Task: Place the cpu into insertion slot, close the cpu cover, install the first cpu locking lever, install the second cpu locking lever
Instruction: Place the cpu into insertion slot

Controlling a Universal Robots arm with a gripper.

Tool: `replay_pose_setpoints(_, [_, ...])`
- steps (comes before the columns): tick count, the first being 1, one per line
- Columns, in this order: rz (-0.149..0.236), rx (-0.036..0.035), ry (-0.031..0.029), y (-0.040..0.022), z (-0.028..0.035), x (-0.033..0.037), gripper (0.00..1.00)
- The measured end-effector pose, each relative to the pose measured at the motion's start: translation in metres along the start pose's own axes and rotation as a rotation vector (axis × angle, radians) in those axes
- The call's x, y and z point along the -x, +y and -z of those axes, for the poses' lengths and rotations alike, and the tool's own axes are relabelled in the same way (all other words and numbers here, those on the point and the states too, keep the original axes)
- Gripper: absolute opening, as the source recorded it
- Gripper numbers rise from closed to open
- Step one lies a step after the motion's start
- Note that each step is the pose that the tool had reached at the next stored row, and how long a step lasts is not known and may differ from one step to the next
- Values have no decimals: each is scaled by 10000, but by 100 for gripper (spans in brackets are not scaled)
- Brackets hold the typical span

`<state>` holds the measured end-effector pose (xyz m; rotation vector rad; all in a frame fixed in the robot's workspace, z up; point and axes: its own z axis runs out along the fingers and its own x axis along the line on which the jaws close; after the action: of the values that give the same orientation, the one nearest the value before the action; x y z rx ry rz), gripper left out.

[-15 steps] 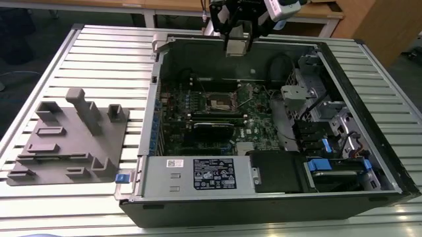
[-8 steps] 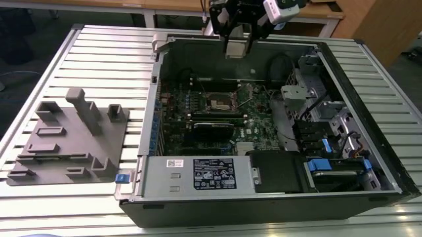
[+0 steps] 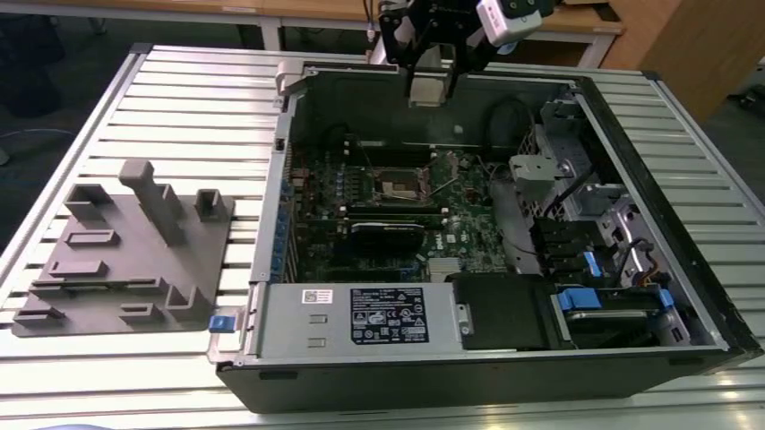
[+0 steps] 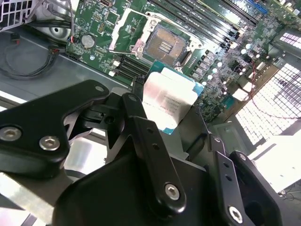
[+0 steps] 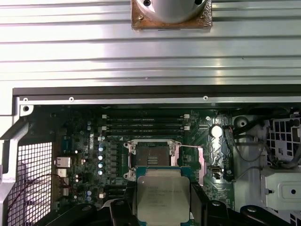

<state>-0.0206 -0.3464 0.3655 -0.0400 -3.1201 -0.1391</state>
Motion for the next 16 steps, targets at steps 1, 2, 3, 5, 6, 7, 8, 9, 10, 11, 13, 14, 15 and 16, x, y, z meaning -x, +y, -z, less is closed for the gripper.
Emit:
replay_pose_setpoints(1, [1,1,-1,-1,-5,0,54])
replay_pose_setpoints(2, [0,0,0,-1,-10,0,54])
replay_pose_setpoints(3, [0,-2,1,-2,-15,0,54])
replay_pose_setpoints(5, [0,-2,1,-2,-24,0,54])
replay_pose_setpoints(6, [0,-2,1,-2,-25,0,54])
replay_pose_setpoints(7, [0,-3,1,-3,-25,0,54])
replay_pose_setpoints(8, [0,-2,1,-3,-26,1,54])
replay_pose_setpoints(9, [0,-3,1,-3,-26,0,54])
replay_pose_setpoints(10, [0,-2,1,-3,-27,1,54])
replay_pose_setpoints(11, [0,1,-1,-3,-32,1,54])
replay_pose_setpoints(13, [0,-3,1,-4,-40,1,54])
replay_pose_setpoints(14, [0,-10,1,-4,-45,1,54])
replay_pose_setpoints(15, [0,-13,1,-4,-48,1,54])
replay_pose_setpoints(16, [0,-14,1,-5,-48,1,54])
